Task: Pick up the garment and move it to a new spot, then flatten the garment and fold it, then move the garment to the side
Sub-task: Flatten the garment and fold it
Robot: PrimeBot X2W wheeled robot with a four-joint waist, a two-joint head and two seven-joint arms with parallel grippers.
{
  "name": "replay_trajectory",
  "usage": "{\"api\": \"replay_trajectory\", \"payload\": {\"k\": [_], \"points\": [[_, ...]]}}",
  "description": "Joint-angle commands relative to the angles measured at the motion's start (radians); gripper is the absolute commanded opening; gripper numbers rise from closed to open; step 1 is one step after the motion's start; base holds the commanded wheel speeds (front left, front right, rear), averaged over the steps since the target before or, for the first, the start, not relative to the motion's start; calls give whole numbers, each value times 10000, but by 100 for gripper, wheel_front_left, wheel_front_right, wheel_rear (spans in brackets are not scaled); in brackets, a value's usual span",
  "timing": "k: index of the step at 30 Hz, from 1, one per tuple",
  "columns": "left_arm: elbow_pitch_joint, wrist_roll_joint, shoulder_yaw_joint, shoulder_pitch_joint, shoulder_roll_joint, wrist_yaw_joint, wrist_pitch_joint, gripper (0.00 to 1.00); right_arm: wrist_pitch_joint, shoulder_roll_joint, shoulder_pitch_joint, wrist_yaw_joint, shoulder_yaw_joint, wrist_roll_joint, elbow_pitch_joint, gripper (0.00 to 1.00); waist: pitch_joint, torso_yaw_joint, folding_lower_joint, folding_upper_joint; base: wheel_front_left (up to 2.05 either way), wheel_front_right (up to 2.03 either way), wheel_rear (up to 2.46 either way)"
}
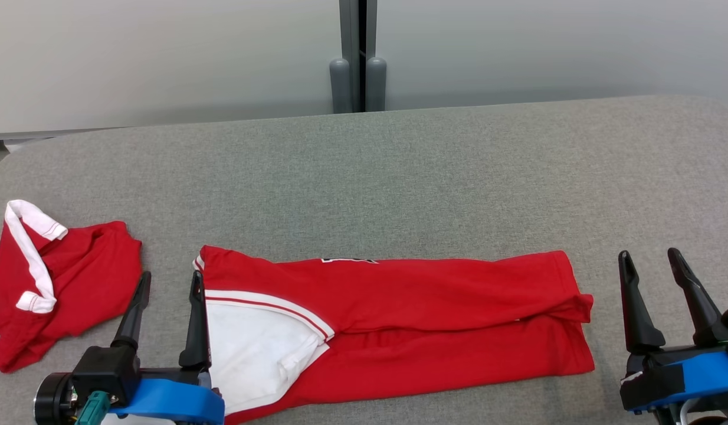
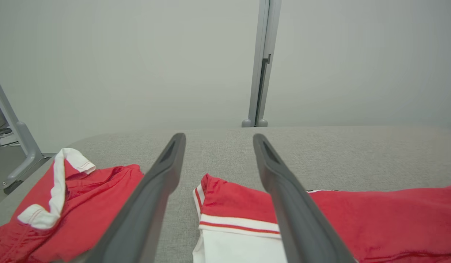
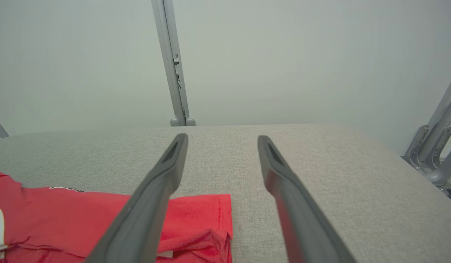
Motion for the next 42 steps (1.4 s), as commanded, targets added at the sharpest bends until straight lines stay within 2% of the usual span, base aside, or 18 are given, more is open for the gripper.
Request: {"api": "replay_trajectory", "payload": {"k": [1,12,18,27,35,36,37,38,42], "points": [[-62,61,-7,15,61,82,21,100,68,52,157,1,-18,-49,-92,100,-9,-5,1,1,0,0,0],[-120,59,-24,-54,123,189,84,100,323,160,285,1,-14,21,-313,100,53,44,1,1,0,0,0],[-140,76,-13,-353,90,119,13,100,489,41,174,1,-85,-57,178,100,378,239,1,1,0,0,0],[45,177,-23,-983,-103,42,-166,100,72,36,-797,1,16,195,3089,100,1288,645,1,1,0,0,0],[338,244,-19,-1302,-286,-97,-296,100,169,62,-1193,1,473,623,5467,100,1462,833,1,1,0,0,0],[356,247,-9,-1297,-301,-106,-314,100,210,88,-1175,1,599,705,5610,72,1447,833,1,1,0,0,0],[376,260,-3,-1282,-300,-83,-330,100,213,114,-1145,4,715,785,5707,33,1428,826,1,1,0,0,0],[406,257,14,-1253,-298,-77,-323,100,156,119,-1126,10,800,825,5737,0,1397,806,1,1,0,0,0],[440,270,20,-1134,-320,-57,-353,100,-325,-63,-1050,-1,816,1078,5353,0,1229,731,1,1,0,0,0]]}}
